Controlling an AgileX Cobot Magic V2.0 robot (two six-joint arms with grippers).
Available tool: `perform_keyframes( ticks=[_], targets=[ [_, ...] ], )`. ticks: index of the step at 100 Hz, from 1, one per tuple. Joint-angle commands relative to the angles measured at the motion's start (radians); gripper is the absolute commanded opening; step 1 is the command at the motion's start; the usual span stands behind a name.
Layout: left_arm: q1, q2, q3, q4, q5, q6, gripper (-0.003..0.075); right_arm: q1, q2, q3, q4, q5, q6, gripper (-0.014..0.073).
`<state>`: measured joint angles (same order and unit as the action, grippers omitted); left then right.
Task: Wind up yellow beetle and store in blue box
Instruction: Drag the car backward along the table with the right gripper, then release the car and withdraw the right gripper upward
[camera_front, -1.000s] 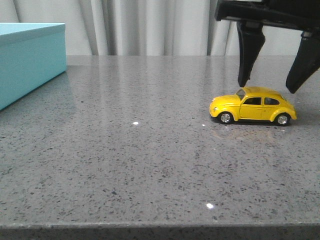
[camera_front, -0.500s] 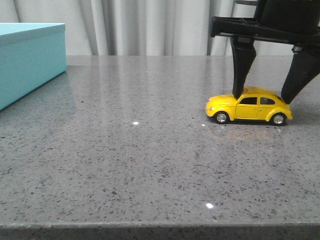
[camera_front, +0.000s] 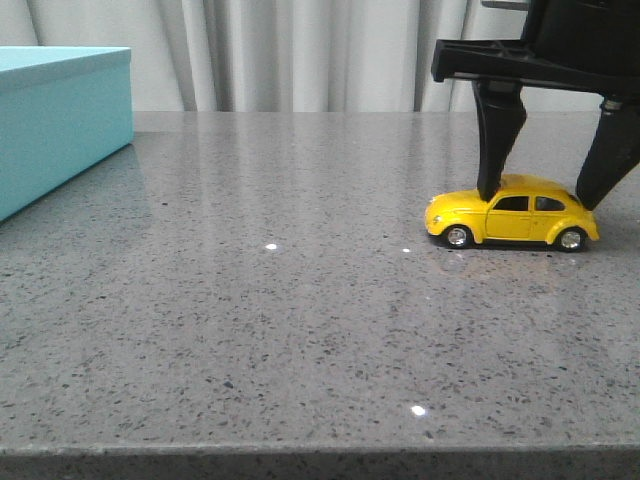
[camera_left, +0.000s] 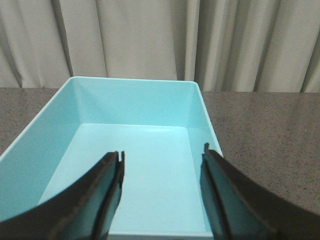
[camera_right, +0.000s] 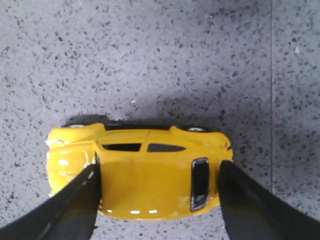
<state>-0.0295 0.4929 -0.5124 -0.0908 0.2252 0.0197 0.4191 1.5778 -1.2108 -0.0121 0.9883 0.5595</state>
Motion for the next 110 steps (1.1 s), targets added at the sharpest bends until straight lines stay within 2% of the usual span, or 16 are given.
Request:
perform_keyframes(
  ticks=[1, 66, 83, 110],
  targets=[
    [-0.008, 0.004, -0.036, -0.011, -0.074, -0.007, 0.0347, -0.026, -0.010, 0.026, -0.077, 0.027, -0.005, 0.0489],
    [-0.008, 0.004, -0.036, -0.011, -0.073, -0.007, 0.0347, -0.250, -0.098, 0.073, -0.177, 0.063, -0.033, 0.0489],
    [-0.008, 0.004, -0.036, -0.011, -0.072, -0.007, 0.0347, -0.243, -0.143, 0.039, -0.167, 0.067, -0.033, 0.0489],
    [-0.006, 0.004, -0.036, -0.011, -0.074, -0.007, 0.0347, -0.175, -0.385, -0.029, -0.079, 0.071, -0.035, 0.0489]
  ],
)
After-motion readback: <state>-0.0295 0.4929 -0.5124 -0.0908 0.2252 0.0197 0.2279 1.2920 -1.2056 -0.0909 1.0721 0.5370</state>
